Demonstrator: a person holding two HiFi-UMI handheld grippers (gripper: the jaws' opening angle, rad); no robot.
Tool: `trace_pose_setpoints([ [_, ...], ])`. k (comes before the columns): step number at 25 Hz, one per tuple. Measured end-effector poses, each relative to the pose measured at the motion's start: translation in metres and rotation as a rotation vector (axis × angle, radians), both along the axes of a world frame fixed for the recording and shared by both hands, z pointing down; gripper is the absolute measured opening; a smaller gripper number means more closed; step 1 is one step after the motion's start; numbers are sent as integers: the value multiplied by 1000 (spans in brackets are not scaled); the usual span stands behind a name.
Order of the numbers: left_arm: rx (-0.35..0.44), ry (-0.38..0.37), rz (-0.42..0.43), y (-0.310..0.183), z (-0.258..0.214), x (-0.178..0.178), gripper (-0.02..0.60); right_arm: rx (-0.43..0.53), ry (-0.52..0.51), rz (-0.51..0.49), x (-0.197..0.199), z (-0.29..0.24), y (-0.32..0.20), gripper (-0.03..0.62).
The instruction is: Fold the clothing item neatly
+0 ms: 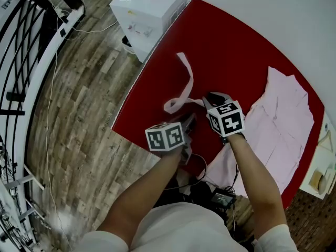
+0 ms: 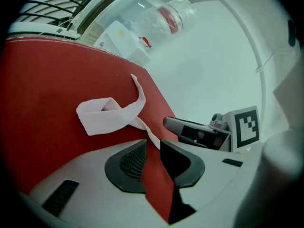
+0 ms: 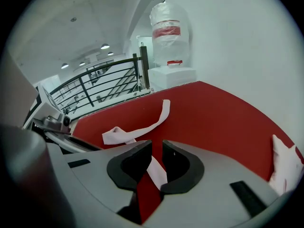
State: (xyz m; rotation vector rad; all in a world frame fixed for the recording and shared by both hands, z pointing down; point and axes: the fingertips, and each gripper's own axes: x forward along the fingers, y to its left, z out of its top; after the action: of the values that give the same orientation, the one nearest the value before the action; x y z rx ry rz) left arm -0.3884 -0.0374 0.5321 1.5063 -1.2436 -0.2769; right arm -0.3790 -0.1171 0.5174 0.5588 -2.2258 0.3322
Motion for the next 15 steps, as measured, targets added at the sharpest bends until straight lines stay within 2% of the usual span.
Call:
trace_pose_setpoints([
  [8,0,-36,4,-1,3,-18,67,-18,-8,-15,-25,12,-4,48],
  [15,-9,-26,-1,-3,6,-22,67,8,-30,12,-46,14,-20,58],
])
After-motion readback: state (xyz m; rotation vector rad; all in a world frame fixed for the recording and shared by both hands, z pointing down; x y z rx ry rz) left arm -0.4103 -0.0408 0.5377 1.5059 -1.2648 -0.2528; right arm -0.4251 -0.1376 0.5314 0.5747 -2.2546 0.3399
